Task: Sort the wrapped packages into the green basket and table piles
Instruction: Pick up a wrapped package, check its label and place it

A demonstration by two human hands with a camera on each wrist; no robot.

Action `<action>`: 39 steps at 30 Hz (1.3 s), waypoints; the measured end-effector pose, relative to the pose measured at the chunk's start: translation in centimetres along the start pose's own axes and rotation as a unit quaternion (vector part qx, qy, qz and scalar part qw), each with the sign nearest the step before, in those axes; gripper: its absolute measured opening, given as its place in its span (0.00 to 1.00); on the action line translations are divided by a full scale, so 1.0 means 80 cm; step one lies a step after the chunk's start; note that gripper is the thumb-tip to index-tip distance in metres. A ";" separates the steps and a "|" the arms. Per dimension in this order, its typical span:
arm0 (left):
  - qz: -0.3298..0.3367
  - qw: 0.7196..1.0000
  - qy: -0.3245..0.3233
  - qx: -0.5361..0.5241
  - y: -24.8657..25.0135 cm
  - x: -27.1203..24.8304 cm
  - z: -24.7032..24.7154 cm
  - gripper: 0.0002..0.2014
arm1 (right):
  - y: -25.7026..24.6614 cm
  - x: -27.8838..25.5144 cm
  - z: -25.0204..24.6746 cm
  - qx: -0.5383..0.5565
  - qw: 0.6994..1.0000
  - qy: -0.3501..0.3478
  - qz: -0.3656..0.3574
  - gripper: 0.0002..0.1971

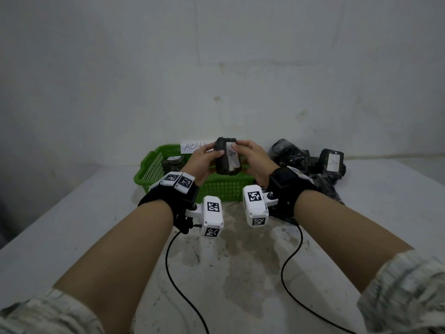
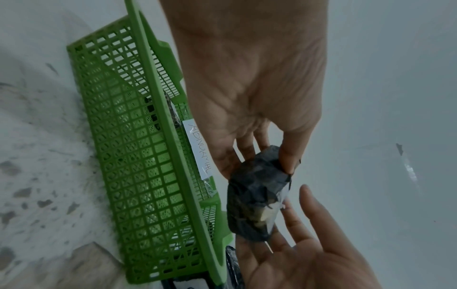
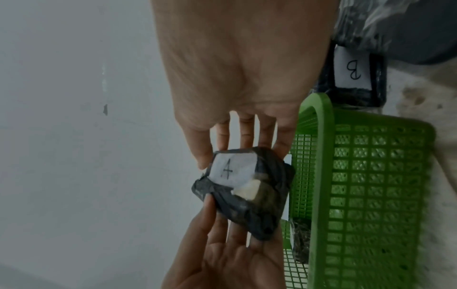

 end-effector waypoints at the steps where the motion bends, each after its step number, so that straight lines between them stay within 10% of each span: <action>1: 0.003 1.000 -0.007 0.003 0.001 -0.001 0.000 0.22 | 0.000 -0.001 0.002 -0.010 1.000 -0.009 0.003 0.06; 27: 0.092 0.987 0.043 0.126 -0.006 0.014 -0.005 0.22 | 0.010 -0.003 0.010 -0.053 0.992 -0.097 0.052 0.16; 39: 0.010 1.000 -0.009 0.015 -0.003 -0.002 0.005 0.20 | 0.013 0.000 0.004 -0.093 0.995 -0.035 -0.008 0.26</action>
Point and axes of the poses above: each hand's wrist, its own x-axis towards the middle knuckle, its own z-axis out of the palm, y = z × x, the point moved 2 cm from there along x, towards the middle knuckle, and after that the axes turned 6 degrees about y, right-handed, at the moved point
